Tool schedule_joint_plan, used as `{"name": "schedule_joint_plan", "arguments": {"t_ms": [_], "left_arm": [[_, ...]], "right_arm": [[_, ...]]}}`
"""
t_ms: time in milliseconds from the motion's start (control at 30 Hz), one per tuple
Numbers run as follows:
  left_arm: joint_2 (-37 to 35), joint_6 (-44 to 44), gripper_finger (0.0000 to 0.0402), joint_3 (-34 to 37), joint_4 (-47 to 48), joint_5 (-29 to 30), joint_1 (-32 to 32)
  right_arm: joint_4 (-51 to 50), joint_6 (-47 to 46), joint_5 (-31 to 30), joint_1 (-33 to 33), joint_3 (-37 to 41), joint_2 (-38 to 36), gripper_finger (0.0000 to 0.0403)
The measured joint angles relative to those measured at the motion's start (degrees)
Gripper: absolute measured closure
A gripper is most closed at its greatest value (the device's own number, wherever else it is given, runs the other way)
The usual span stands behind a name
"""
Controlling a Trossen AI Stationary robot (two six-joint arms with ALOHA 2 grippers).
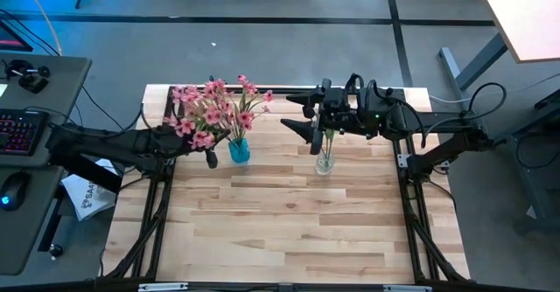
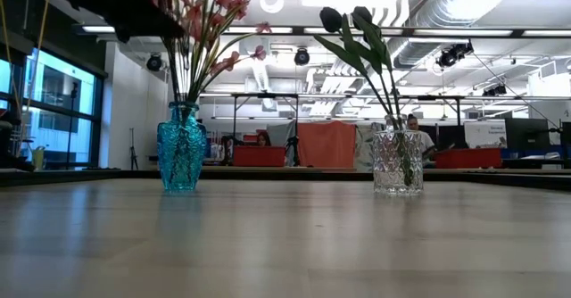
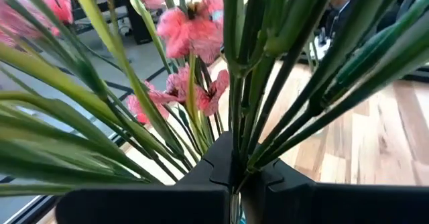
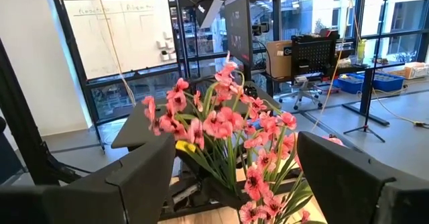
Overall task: Sort flowers into vase by color
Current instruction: Put the pink flowers into the blue flower vase
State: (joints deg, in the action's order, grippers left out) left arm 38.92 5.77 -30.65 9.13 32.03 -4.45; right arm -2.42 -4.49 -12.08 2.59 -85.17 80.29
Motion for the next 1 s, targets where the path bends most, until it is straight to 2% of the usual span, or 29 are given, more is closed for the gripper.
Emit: {"name": "schedule_joint_plan", "arguments": {"t_ms": [133, 267, 433, 667, 833, 933, 1000], "left_arm": [[1.70, 0.48, 0.0399, 0.00, 0.01, 0.43, 0.00], [2.72, 3.55, 0.0376, 0.00, 0.05, 0.84, 0.00], [2.99, 6.07, 0.0323, -1.57, 1.68, -1.26, 0.00], [2.96, 10.54, 0.0233, -7.54, 11.90, -2.12, -0.02], [2.96, 16.35, 0.0187, -8.78, 14.07, -7.39, -0.02], [2.96, 17.77, 0.0174, -8.79, 17.41, -11.05, -0.05], [2.99, 18.12, 0.0170, -8.79, 20.46, -11.47, -0.07]], "right_arm": [[0.00, 0.00, 0.00, 0.00, 0.00, 0.00, 0.0093], [-0.10, 0.00, 0.00, 0.00, 0.00, 0.00, 0.0093], [-0.48, 0.00, 0.00, 0.00, 0.00, 0.00, 0.0093], [-1.63, -1.12, -0.02, 0.00, 0.00, 0.00, 0.0093], [-1.94, -1.24, -0.01, 0.00, 0.00, 0.00, 0.0093], [-2.36, -1.25, 0.00, 0.02, 0.00, 0.00, 0.0093], [-2.66, -1.57, -0.02, 0.02, 0.00, 0.00, 0.0093]]}}
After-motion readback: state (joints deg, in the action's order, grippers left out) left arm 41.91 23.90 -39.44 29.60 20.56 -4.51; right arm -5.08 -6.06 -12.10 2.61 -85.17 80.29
